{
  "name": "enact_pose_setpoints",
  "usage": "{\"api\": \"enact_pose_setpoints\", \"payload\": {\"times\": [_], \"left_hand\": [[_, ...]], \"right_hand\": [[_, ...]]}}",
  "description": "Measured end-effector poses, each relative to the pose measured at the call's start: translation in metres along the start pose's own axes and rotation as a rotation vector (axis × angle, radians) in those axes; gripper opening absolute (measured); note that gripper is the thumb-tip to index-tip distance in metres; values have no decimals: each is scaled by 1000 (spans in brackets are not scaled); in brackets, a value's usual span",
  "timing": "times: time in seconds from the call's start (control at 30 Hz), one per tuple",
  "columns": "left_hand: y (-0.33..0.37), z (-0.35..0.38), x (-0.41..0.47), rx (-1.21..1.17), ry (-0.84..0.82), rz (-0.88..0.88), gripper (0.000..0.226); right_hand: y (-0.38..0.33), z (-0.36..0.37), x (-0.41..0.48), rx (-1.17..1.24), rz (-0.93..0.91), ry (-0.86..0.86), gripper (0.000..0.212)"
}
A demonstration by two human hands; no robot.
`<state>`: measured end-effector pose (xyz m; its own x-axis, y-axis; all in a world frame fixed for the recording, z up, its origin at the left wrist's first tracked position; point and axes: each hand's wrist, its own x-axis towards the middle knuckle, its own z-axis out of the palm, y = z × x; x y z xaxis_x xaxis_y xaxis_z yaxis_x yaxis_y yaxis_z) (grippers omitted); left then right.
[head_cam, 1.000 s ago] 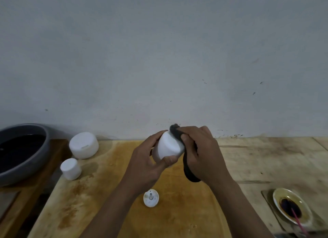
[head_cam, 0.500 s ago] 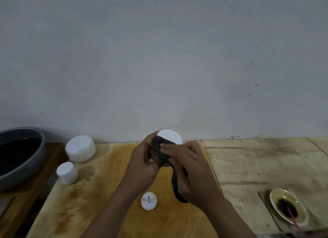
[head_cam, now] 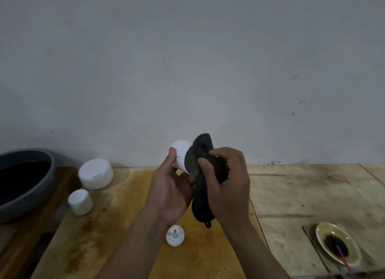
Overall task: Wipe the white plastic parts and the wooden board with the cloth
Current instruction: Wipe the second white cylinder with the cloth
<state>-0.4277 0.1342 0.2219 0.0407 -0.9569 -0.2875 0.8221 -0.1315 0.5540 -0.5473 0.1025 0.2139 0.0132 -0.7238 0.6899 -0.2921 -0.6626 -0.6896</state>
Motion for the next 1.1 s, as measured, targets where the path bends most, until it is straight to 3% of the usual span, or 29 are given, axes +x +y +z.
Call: {"api": "enact_pose_setpoints", "payload": {"times": [0.1,0.23,0.33,0.4,0.47,0.53,0.57,0.7,0.73,0.8,1.0,1.1], "left_hand": [[-4,4,-2,92,9,14,53],[-5,-1,-3,206,46,23,56],[-7,-4,-3,232,92,61,58],[-12,-4,-3,244,98,94,60],[-14,-4,-2,275,79,127,60],[-13,-3,0,310,66,157,62],[-12,-2,1,316,68,169,62],[-10,-3,3,298,102,129,59],[-11,-4,3,305,112,119,59],[-12,-2,4,332,131,136,64],[2,-3,4,405,79,95,52],[-2,-10,3,280,16,39,54]], "right_hand": [[8,12,-9,-204,-162,-53,14],[7,-3,-13,-262,-176,-553,38],[6,-7,-16,-279,-163,-682,51],[5,-9,-17,-150,-22,-655,41],[2,-14,-10,114,294,-640,29],[2,-18,-7,267,476,-640,31],[4,-17,-7,220,425,-648,32],[22,-16,-6,-514,-279,-655,56],[27,-16,-7,-576,-347,-664,62],[23,-17,-7,-439,-235,-707,63],[14,-24,3,221,549,-587,22],[9,-21,1,289,621,-675,16]]}}
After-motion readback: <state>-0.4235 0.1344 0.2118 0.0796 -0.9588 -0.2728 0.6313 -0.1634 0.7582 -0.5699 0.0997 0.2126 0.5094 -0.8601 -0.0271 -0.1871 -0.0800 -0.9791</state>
